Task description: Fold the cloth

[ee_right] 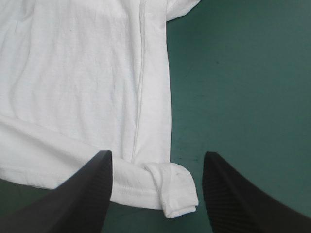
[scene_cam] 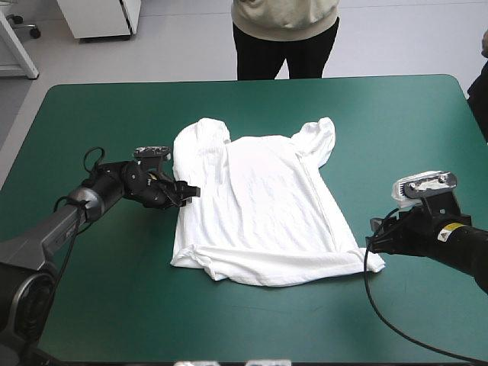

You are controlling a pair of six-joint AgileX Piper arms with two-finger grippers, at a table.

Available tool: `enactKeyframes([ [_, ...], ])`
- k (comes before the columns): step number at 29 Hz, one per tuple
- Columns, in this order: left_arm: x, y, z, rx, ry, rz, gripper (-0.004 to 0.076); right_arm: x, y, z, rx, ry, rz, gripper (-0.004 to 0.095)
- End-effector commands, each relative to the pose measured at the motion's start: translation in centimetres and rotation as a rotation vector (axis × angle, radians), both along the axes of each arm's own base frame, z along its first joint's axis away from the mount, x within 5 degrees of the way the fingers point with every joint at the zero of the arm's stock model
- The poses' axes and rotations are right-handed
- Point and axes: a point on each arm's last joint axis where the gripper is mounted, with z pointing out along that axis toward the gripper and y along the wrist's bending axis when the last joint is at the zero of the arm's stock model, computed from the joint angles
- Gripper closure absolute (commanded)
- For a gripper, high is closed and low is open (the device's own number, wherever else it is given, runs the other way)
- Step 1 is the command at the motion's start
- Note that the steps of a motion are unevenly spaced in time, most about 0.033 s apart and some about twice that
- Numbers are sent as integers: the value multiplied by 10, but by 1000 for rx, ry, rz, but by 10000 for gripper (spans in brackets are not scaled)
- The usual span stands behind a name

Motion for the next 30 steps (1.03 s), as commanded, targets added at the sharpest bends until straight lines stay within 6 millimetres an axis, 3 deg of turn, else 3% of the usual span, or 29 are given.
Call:
enactKeyframes([
  [1, 8, -4, 7, 1, -8, -45, 304, 3, 0, 15, 23, -91, -13, 396],
  [4, 8, -5, -6, 12, 60, -64, 396, 3, 0, 15, 26, -89, -16, 395],
  [9, 6, -12, -9, 31, 61, -125, 729, 5, -1, 16, 5, -117, -4, 395],
  [13, 6, -13, -9, 31, 64, -129, 733, 10, -1, 20, 1, -156, -13, 397],
  [16, 4, -13, -10, 33, 77, -134, 733, 29, 2, 24, 19, -116, -14, 397],
  [22, 4, -13, -10, 42, 73, -158, 733, 95, 13, 19, 8, -12, 35, 395],
  [26, 4, -13, -10, 43, 72, -162, 733, 143, 23, -1, 28, 108, 78, 395],
  [30, 4, -13, -10, 48, 69, -173, 733, 176, 45, -30, -13, 202, 146, 395],
])
